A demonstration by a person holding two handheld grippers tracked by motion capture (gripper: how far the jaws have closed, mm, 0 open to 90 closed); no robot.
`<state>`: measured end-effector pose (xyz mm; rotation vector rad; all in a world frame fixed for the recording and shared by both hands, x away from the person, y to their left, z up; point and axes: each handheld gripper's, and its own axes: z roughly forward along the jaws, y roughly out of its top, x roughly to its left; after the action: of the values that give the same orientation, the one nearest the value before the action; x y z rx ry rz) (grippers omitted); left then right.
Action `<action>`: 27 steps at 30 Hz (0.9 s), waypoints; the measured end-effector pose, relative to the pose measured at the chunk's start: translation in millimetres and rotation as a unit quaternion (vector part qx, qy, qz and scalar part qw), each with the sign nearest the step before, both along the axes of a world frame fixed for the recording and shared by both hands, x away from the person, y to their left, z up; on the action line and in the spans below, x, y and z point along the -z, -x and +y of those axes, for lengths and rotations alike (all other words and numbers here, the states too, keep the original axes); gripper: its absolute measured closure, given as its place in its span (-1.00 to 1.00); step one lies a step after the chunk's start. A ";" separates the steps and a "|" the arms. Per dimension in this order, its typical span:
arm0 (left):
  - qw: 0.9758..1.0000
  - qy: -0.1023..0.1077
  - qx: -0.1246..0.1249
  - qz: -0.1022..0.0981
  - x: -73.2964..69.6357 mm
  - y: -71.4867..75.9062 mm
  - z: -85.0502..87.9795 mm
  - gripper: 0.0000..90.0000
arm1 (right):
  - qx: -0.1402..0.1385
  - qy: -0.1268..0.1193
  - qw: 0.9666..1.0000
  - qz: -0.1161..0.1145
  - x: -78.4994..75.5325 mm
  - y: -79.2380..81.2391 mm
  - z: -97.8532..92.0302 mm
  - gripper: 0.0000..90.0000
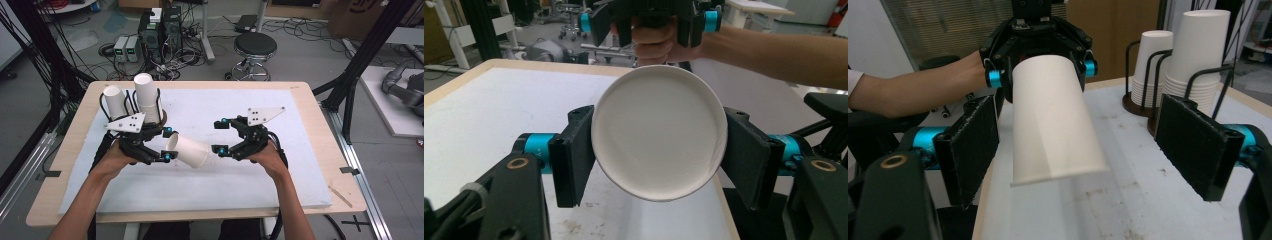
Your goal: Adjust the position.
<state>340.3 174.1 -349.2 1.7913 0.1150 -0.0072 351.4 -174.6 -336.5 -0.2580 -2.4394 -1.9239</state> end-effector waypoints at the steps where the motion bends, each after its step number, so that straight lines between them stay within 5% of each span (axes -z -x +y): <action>1: 1.000 0.003 -0.003 -0.001 0.5 0.3 -0.8 -0.23 | -0.002 0.000 1.000 0.000 0.1 -0.4 2.8 -0.58; 13: 0.999 0.030 -0.011 0.011 7.8 -0.3 -7.7 -0.23 | -0.019 -0.004 1.000 0.005 3.4 -1.8 21.3 -0.58; 27: 0.999 0.038 -0.005 0.018 17.4 2.7 -22.6 -0.23 | -0.030 0.010 0.999 0.006 6.4 -0.5 32.1 -0.58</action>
<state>337.7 151.5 -366.6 1.7148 0.1473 -0.0352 351.9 -142.5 -342.8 -0.1939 -2.4300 -1.8700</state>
